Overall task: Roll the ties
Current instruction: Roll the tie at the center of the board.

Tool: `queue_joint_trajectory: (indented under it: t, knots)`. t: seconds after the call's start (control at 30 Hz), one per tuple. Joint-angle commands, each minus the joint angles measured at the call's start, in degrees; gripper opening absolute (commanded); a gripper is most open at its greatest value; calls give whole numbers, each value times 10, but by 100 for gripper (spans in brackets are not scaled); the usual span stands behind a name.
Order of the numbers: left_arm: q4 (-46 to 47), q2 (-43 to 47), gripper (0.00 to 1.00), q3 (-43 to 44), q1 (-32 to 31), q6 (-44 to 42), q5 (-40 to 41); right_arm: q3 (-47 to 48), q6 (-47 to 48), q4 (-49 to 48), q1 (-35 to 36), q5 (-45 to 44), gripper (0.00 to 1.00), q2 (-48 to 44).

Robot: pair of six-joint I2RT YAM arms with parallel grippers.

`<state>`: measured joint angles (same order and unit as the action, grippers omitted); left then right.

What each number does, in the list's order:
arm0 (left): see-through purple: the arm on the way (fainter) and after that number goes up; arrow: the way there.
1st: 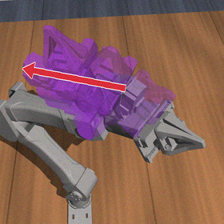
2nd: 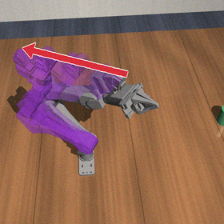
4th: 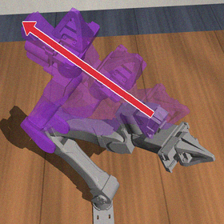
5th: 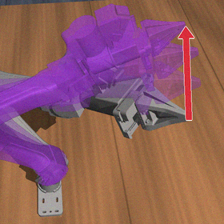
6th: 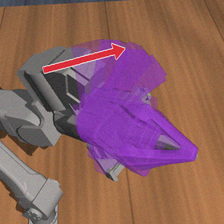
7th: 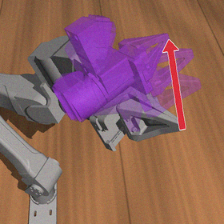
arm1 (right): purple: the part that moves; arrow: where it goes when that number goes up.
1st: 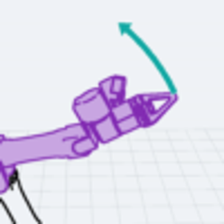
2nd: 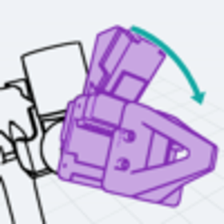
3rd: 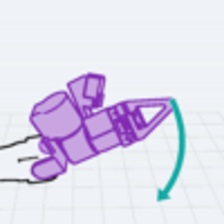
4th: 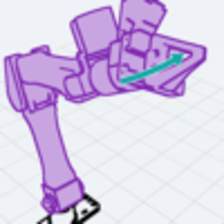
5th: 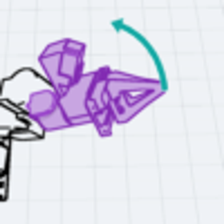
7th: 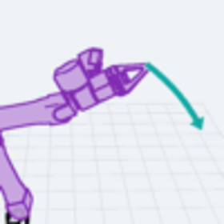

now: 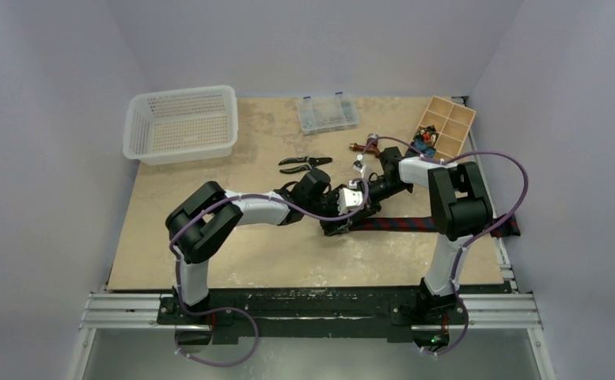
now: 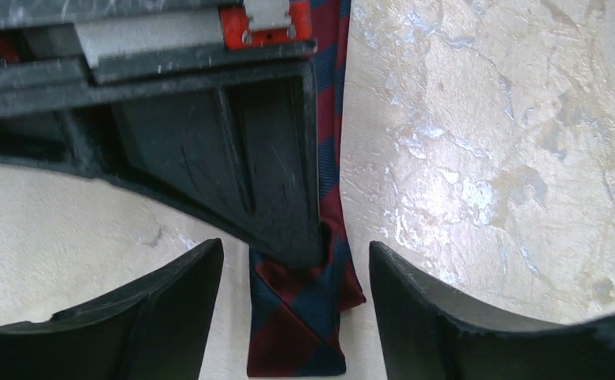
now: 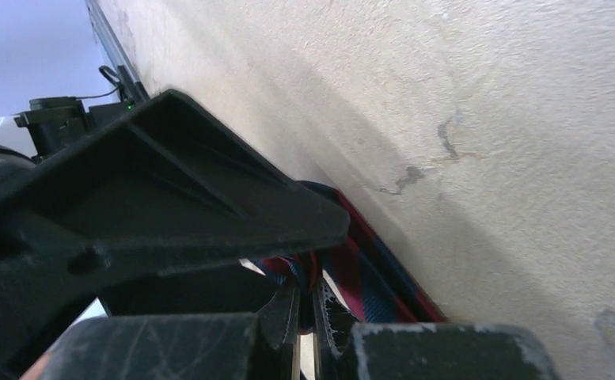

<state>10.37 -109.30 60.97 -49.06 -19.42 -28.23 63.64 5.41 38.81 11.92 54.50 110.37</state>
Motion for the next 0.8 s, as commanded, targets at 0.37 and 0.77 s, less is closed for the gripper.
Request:
queue_joint_trajectory:
  t: [0.37, 0.77]
  knots:
    - [60, 30, 92, -44, 59, 8, -131, -17, 57, -20, -18, -7, 0, -2]
    - [85, -9, 98, -34, 17, 13, -44, -12, 31, -37, -19, 11, 0, -27]
